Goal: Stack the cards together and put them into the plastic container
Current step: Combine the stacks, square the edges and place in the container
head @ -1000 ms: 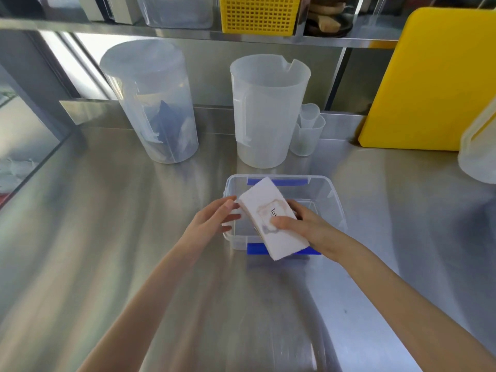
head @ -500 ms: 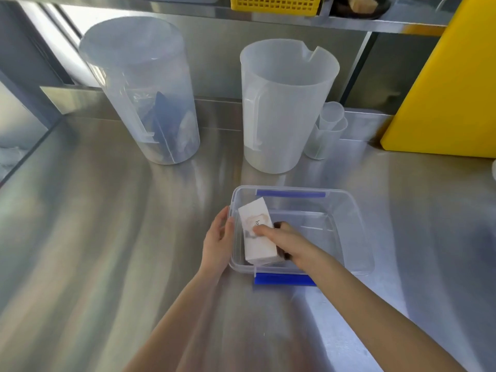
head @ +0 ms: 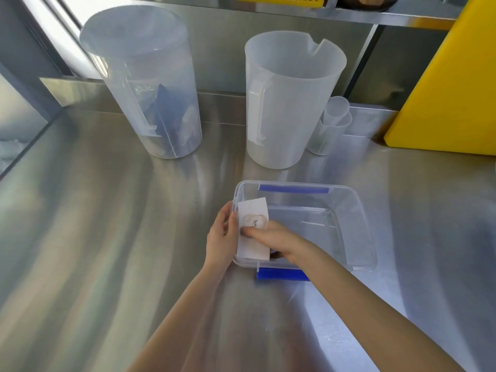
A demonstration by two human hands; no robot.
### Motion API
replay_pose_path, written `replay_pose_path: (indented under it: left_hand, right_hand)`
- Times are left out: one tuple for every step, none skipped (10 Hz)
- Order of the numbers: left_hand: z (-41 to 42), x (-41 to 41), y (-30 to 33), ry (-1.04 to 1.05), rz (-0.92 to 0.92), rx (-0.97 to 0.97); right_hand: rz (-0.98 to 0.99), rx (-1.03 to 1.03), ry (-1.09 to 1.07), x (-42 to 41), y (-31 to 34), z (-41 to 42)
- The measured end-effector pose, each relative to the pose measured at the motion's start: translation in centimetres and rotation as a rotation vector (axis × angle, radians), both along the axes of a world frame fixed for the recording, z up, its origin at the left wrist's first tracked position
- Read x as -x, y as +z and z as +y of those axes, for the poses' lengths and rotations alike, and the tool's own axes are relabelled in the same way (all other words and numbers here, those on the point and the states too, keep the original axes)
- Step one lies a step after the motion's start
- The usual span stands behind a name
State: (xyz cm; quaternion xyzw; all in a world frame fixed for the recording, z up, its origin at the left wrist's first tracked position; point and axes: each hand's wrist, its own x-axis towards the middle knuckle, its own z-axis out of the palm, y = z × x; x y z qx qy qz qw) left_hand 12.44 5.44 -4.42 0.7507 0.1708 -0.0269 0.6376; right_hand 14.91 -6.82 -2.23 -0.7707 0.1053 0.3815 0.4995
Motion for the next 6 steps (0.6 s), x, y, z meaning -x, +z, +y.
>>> replay_pose_path:
  left_hand:
    - [0.0,0.0,-0.1,-0.006,0.002,-0.011]
    - [-0.1,0.1,-0.1,-0.011,-0.001,-0.024]
    - [0.0,-0.1,-0.3,0.001,-0.010,-0.027]
    - [-0.2,-0.1,-0.3,0.003,-0.014,-0.035]
    - [0.0,-0.2,-0.1,-0.034,0.020,-0.070]
    - [0.6,-0.7,0.7,-0.099,0.079,-0.161]
  right_hand:
    - [-0.004,0.022,-0.009,-0.3,0.7,-0.5]
    - [-0.016,0.040,-0.041,-0.2,0.5,-0.9]
    - [-0.100,0.038,0.028,0.4,-0.6,0.1]
    - [-0.099,0.061,0.025,0.5,-0.9,0.7]
    - [-0.032,-0.016,0.053,0.3,0.4,-0.2]
    - [-0.041,0.027,0.037,0.9,1.5,-1.6]
